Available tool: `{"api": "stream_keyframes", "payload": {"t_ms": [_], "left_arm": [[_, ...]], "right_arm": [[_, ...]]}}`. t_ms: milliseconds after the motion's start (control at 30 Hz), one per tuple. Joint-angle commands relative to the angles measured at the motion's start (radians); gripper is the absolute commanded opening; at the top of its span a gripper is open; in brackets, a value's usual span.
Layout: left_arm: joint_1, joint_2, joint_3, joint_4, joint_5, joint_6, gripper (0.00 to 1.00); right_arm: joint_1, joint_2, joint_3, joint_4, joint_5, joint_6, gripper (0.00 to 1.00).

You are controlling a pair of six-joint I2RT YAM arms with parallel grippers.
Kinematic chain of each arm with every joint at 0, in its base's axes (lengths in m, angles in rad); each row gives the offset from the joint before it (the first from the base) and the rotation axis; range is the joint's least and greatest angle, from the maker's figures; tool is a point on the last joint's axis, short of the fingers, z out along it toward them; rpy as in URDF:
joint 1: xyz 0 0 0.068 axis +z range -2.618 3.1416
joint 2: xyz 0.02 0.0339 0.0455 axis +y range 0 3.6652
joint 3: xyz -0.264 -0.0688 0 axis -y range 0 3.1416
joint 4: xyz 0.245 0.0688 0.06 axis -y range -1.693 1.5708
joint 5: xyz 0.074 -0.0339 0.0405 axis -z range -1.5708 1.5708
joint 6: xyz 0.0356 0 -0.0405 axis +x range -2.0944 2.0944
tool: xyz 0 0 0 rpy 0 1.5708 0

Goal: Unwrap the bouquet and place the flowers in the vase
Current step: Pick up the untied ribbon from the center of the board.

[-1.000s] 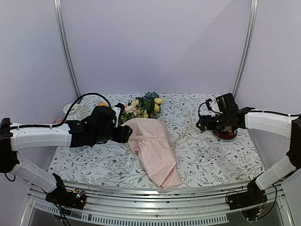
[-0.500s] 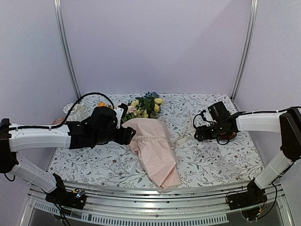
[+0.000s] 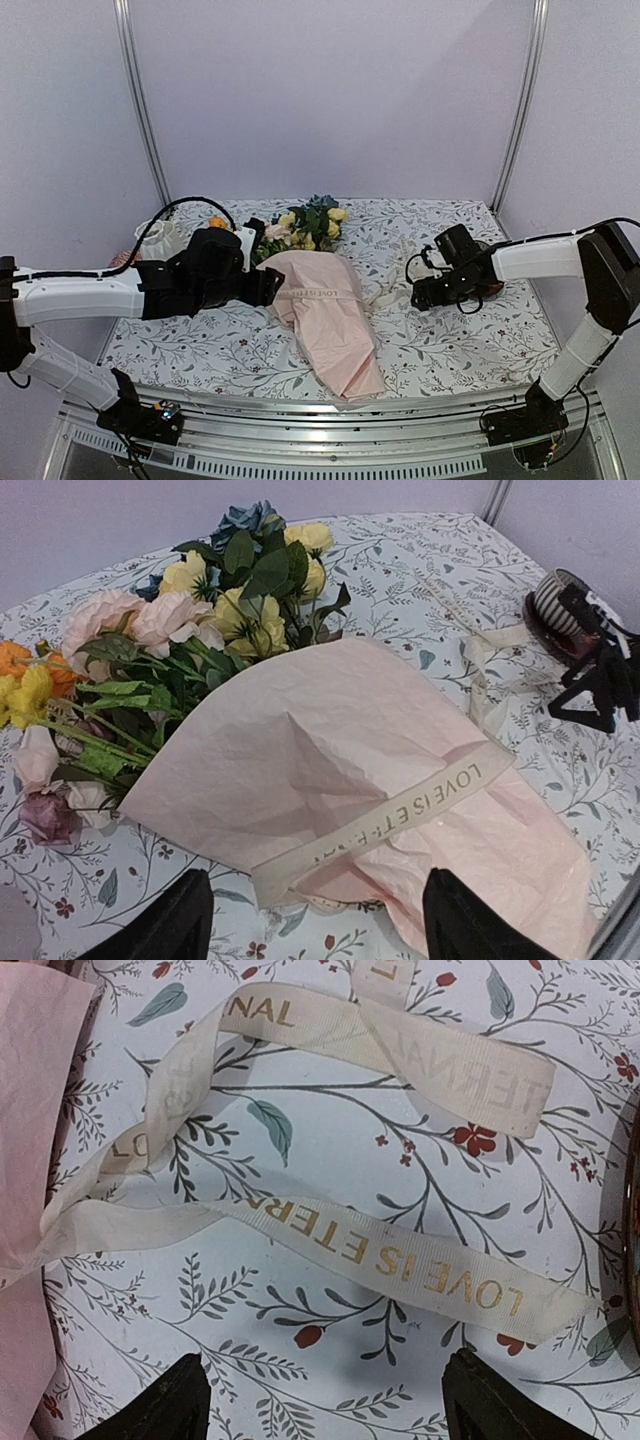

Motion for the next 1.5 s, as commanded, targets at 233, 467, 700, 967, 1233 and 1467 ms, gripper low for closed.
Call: {"api": "stream_keyframes", "payload": {"t_ms": [233, 467, 700, 967, 1233, 1467], "left_arm": [[-0.008, -0.046, -0.026, -0.009, -0.069, -0.061, 0.73], [-0.007, -0.057, -0.041, 0.008, -0.069, -0.068, 0.73], [-0.006, -0.065, -0.042, 0.006, -0.088, -0.066, 0.73], [0.001, -0.074, -0.048, 0.005, -0.096, -0.062, 0.73], [0.006, -0.077, -0.048, 0.006, -0.096, -0.060, 0.73], [0.008, -0.092, -0.042, 0.002, -0.099, -0.062, 0.73]], "right_arm": [[0.036, 0.081, 0.068, -0.053, 0.076, -0.034, 0.81], [0.038, 0.124, 0.156, -0.083, 0.139, -0.067, 0.83], [0.038, 0.214, 0.262, -0.130, 0.024, -0.176, 0.85], [0.039, 0.268, 0.304, -0.147, -0.045, -0.221, 0.80], [0.044, 0.300, 0.274, -0.152, -0.023, -0.225, 0.68], [0.053, 0.184, 0.206, -0.110, -0.076, -0.212, 0.22]]}}
